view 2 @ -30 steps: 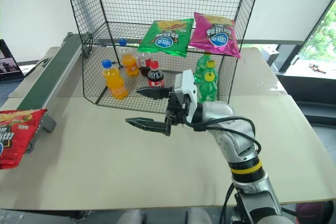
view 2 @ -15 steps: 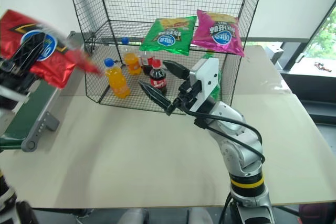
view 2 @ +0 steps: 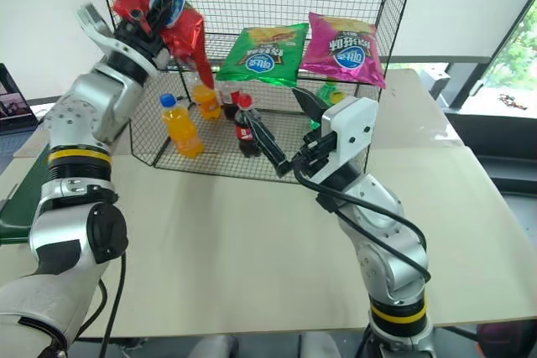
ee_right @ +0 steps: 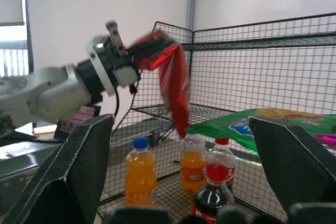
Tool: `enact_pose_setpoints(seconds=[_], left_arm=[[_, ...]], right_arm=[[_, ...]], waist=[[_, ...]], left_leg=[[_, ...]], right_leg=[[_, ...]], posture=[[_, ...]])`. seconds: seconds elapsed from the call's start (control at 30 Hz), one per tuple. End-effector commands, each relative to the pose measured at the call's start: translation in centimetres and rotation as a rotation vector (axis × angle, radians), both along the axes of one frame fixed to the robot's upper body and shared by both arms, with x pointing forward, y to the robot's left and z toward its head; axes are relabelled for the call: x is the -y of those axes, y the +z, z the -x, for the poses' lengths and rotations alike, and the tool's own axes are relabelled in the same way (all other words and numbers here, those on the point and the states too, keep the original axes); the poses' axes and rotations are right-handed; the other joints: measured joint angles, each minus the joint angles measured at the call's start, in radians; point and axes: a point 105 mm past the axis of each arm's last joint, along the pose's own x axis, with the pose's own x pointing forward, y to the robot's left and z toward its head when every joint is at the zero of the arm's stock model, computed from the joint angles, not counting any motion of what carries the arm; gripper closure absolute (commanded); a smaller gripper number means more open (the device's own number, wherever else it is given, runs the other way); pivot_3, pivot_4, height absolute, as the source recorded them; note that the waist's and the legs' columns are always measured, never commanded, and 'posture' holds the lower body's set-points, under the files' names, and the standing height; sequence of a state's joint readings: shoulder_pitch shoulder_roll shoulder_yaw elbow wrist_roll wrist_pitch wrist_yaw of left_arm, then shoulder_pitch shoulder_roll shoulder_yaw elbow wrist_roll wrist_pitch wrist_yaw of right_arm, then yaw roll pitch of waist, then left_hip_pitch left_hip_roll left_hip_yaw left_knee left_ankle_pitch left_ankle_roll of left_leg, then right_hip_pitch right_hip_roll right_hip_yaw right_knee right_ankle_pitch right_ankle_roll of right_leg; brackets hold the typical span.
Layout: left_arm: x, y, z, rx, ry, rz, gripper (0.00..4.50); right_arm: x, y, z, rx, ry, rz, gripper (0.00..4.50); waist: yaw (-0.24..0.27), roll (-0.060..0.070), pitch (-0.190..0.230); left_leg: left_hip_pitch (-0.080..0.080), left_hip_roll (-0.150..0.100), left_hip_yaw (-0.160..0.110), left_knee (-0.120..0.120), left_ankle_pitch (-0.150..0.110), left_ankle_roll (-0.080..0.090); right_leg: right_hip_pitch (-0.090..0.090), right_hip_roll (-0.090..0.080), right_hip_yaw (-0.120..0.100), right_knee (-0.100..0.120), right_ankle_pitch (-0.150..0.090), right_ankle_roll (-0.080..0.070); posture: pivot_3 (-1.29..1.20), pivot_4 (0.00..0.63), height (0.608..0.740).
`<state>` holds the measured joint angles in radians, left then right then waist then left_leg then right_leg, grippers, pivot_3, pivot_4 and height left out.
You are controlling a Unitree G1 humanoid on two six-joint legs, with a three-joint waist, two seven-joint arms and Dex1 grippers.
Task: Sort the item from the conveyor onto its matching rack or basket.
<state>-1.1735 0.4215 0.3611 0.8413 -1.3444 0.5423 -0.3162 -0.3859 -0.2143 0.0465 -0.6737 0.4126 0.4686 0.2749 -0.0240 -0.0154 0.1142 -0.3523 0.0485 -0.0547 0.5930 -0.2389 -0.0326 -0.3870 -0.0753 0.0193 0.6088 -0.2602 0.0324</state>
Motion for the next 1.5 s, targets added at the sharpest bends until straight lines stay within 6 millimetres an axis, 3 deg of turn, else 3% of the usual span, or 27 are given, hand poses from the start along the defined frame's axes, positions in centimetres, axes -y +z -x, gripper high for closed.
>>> enact_pose_setpoints(seconds=[0.03,0.27,0.53,0.77,0.93,1.03,1.2,1.37,1.5], left_arm=[[-1.8,0.4,-0.4,0.011,0.063,0.066,4.45],[-2.7,-1.1,0.1,-0.04,0.044,0.124,4.45],[0.3,4.5,2.1,0.147,-0.078,0.119,4.45],[0.5,6.2,1.7,0.233,-0.082,0.198,4.45],[-0.5,4.0,0.9,0.181,-0.04,0.2,4.45],[-1.8,-0.2,0.2,0.05,0.015,0.186,4.45],[-2.1,-3.1,1.3,-0.051,0.05,0.125,4.45],[-1.6,-4.3,1.9,-0.124,0.118,0.06,4.45],[-0.8,-3.3,1.6,-0.132,0.155,0.08,4.45]], right_arm=[[-0.1,1.1,1.1,0.053,-0.002,-0.016,0.0],[-0.3,1.0,1.0,0.052,0.012,-0.004,0.0],[-0.9,1.2,0.7,0.06,0.046,-0.001,0.0],[-0.8,1.7,0.7,0.082,0.039,-0.004,0.0],[-0.8,1.7,0.7,0.079,0.036,-0.012,0.0],[-0.8,1.7,0.7,0.077,0.036,-0.015,0.0],[-0.8,1.6,0.7,0.074,0.034,-0.015,0.0],[-0.8,1.3,0.4,0.056,0.025,0.0,0.0],[-0.7,1.0,-0.1,0.039,-0.002,0.02,0.0]], waist=[[0.0,0.0,0.001],[0.01,-0.001,0.001],[0.013,-0.004,0.003],[0.01,-0.004,0.003],[0.008,-0.003,0.003],[0.008,-0.003,0.002],[0.013,-0.003,0.003],[0.021,-0.003,0.003],[0.023,-0.004,0.003]], left_leg=[[0.0,0.0,0.0,0.0,0.0,0.0],[0.0,0.0,-0.001,0.0,0.004,-0.007],[-0.001,-0.001,-0.003,-0.001,0.007,-0.011],[-0.001,-0.001,-0.003,-0.002,0.007,-0.011],[-0.001,-0.001,-0.003,-0.002,0.007,-0.011],[-0.001,-0.001,-0.003,-0.002,0.007,-0.011],[-0.001,-0.001,-0.003,-0.001,0.007,-0.012],[-0.001,-0.001,-0.004,-0.001,0.008,-0.013],[-0.001,-0.002,-0.004,-0.001,0.008,-0.013]], right_leg=[[0.0,0.0,0.0,0.0,0.0,0.0],[0.001,-0.001,0.0,0.001,-0.004,0.008],[0.001,-0.001,0.0,0.002,-0.004,0.008],[0.001,-0.001,0.0,0.001,-0.004,0.008],[0.001,-0.001,0.0,0.002,-0.004,0.008],[0.001,-0.001,0.0,0.002,-0.004,0.007],[0.001,-0.001,0.0,0.003,-0.001,0.003],[0.002,-0.001,0.0,0.002,0.0,0.003],[0.003,-0.001,0.0,0.002,-0.001,0.003]], posture=[[0.0,0.15,0.738],[0.0,0.15,0.738],[0.0,0.15,0.738],[0.0,0.15,0.738],[0.0,0.15,0.738],[0.0,0.15,0.738],[0.0,0.15,0.738],[0.0,0.15,0.738],[0.0,0.15,0.738]])
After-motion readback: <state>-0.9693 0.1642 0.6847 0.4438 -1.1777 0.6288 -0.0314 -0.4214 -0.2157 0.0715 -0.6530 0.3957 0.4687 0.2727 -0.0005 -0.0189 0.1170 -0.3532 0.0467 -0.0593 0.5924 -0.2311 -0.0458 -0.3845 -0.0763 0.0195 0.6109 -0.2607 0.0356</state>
